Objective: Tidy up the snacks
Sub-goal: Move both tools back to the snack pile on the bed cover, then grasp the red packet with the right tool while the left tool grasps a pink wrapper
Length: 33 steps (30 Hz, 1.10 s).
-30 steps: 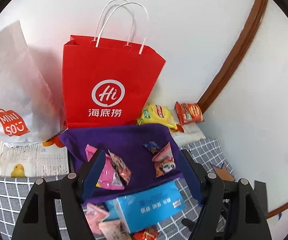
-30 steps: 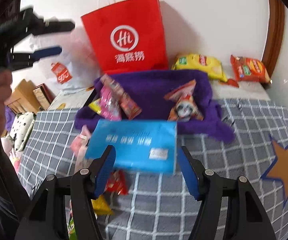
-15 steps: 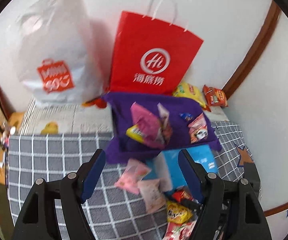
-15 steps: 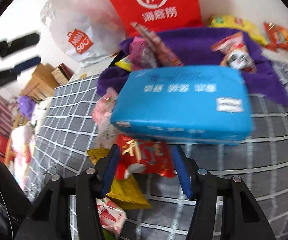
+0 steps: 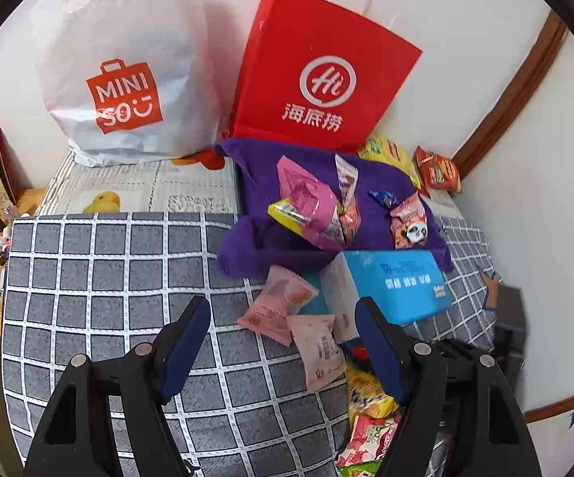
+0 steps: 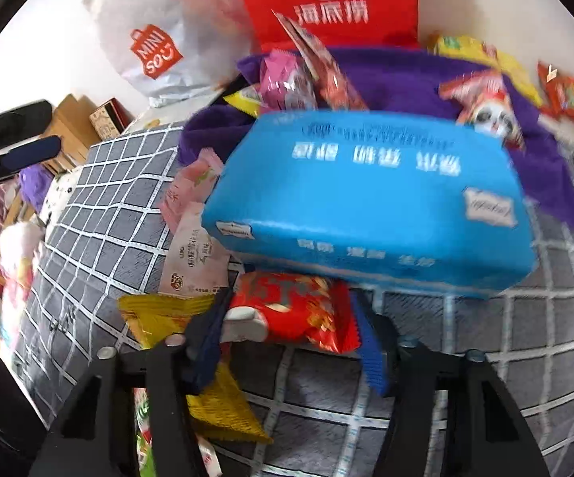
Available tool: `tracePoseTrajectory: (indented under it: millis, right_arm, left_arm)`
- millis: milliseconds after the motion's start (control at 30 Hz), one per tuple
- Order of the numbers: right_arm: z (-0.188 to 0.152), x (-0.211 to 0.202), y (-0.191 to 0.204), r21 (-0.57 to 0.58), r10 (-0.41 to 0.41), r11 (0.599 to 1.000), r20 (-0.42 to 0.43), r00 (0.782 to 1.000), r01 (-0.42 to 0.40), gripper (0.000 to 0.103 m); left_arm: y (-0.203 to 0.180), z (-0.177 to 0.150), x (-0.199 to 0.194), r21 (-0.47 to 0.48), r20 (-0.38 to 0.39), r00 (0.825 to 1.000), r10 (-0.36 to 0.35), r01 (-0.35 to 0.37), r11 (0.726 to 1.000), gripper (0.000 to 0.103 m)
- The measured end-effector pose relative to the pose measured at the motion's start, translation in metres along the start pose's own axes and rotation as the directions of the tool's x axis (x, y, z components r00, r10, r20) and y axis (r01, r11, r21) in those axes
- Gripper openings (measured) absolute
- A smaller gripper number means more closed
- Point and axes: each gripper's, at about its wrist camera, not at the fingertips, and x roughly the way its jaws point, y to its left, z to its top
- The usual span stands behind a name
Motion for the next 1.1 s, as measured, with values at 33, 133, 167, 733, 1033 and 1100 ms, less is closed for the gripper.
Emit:
tracePoseTrajectory:
  millis: [33,133,167,733,1033,1100]
  right_arm:
    - [-0.001,-0.004,-0.001,0.001,0.004,1.0,-0.006,1.0,-0.004,0.05]
    - [-0.006,-0.015,-0.008,0.012,-0.001,1.0,0.017,1.0,0.001,0.05]
    - [-0.009,-0.021,-0.013,0.018,-0.018,1.0,0.03,0.999,0.017,0.05]
    - [-0.041,-0.038,-0.091,0.086,-0.256,0.966,0.179,0.95,0.244,0.054]
    - [-0.043,-0.034,-0.111,0.177,-0.191,0.971,0.174,0.966,0.16,0.061]
    - [-0.043,-0.034,-0.11,0.174,-0.193,0.971,0.174,0.966,0.163,0.061]
  left_arm:
    - [-0.001,-0.002,0.003,0.008,-0.005,1.0,0.008,-0.008,1.0,0.073]
    - [-0.003,-0.007,0.017,0.019,-0.026,0.999,0.036,-0.035,0.999,0.073]
    - [-0.003,-0.008,0.022,0.019,-0.033,0.998,0.044,-0.044,0.999,0.073]
    - [-0.009,-0.02,0.115,0.146,-0.033,0.983,0.182,-0.176,0.974,0.067]
    - [-0.008,-0.029,0.12,0.172,0.045,0.983,0.179,-0.184,0.968,0.056]
    - [-0.005,-0.028,0.12,0.156,0.044,0.985,0.166,-0.17,0.973,0.056]
